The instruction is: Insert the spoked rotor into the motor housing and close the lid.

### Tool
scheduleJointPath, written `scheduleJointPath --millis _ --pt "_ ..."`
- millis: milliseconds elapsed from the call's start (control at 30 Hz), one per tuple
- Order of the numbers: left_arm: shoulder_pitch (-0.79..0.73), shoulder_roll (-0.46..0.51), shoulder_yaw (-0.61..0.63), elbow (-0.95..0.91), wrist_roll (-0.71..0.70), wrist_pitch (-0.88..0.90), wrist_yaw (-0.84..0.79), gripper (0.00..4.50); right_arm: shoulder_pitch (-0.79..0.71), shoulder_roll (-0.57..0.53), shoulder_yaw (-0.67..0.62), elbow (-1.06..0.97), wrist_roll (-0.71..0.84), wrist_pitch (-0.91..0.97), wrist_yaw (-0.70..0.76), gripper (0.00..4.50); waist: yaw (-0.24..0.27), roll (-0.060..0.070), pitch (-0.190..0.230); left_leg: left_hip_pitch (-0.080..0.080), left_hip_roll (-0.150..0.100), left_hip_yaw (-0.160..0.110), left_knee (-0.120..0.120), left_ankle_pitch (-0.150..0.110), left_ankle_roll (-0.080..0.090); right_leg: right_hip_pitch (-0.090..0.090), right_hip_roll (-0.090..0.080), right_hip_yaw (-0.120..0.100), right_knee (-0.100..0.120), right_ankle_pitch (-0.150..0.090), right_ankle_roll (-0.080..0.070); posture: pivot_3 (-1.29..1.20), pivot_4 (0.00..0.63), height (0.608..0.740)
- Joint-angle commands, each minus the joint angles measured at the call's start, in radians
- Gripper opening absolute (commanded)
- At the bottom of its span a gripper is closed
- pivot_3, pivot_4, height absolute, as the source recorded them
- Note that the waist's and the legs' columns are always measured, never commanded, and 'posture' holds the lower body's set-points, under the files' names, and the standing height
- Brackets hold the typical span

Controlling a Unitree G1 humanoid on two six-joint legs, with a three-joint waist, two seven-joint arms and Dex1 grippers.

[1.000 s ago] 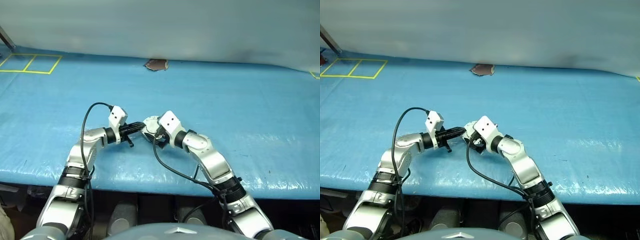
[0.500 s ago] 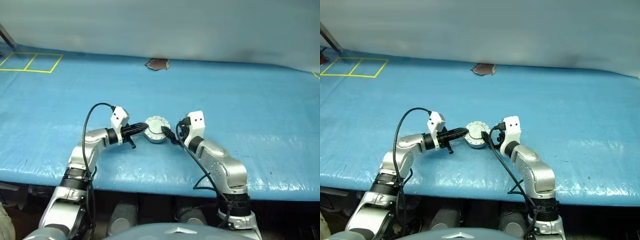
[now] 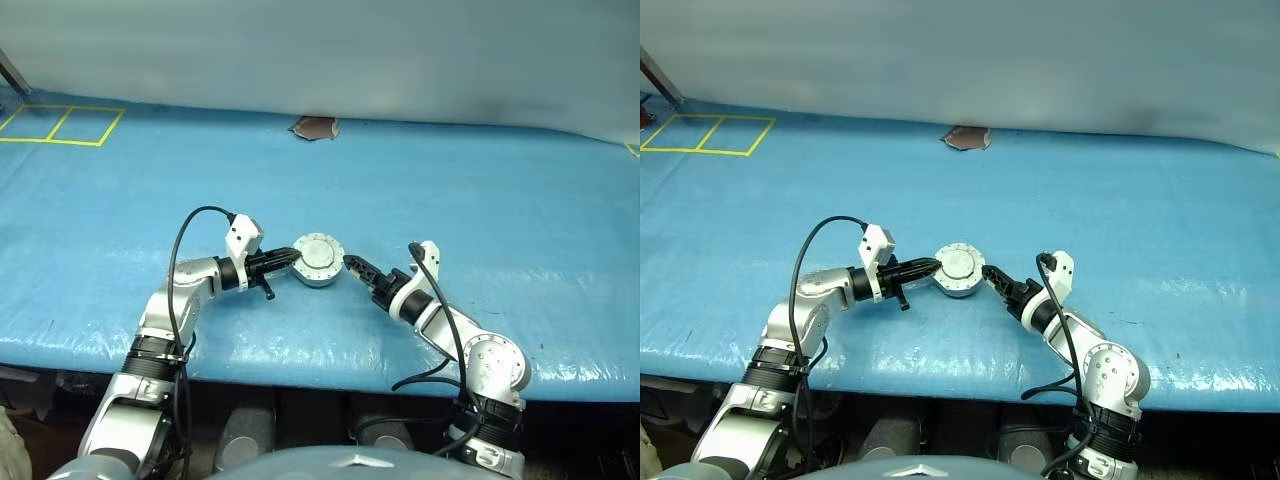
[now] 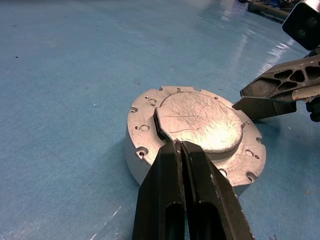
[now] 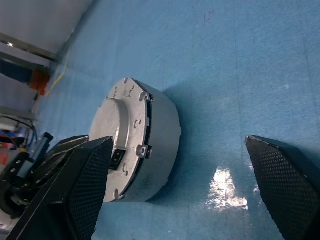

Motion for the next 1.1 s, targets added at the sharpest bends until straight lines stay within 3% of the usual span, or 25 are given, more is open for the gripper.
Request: scheduleJointPath --millis 33,467,567,967,1100 --pt "0.001 0.003 -0.008 -0.037 -0.003 -0.005 -0.007 0.12 -0.023 0.157 0.029 0.073 0.099 0.003 -0.043 4.46 -0.004 0.000 0.000 0.000 0.000 0.000 0.000 0.000 0.000 0.000 0.000 0.000 0.000 0.000 0.000 0.00 0.150 0.740" --pt "0.015 0.014 -0.005 -0.050 0.003 -0.011 0.002 0.12 -0.098 0.141 0.107 0.236 0.216 -0.111 -0.072 4.46 -0.015 0.001 0.000 0.000 0.000 0.000 -0.001 0.000 0.001 0.001 0.001 0.000 -0.002 0.000 0.001 0.00 0.150 0.740" --pt "0.025 0.017 -0.005 -0.054 0.005 -0.013 0.004 0.12 -0.097 0.138 0.096 0.231 0.273 -0.128 -0.067 3.61 -0.016 0.002 0.001 0.000 0.000 0.001 -0.001 0.000 0.001 0.000 0.001 0.000 -0.002 0.001 0.001 0.00 0.150 0.740" --pt "0.024 0.016 -0.012 -0.058 0.015 -0.013 0.004 0.12 -0.067 0.112 0.114 0.221 0.353 -0.174 -0.111 3.61 -0.015 0.003 0.002 -0.002 0.000 0.000 -0.001 0.000 0.001 0.000 0.002 0.000 -0.004 0.002 0.003 0.00 0.150 0.740" --pt "0.022 0.014 -0.015 -0.052 0.018 -0.019 0.005 0.12 -0.064 0.111 0.114 0.240 0.347 -0.189 -0.151 2.79 -0.014 0.003 0.002 -0.003 0.000 0.000 -0.001 0.000 0.001 0.000 0.002 0.001 -0.005 0.002 0.003 0.00 0.150 0.740"
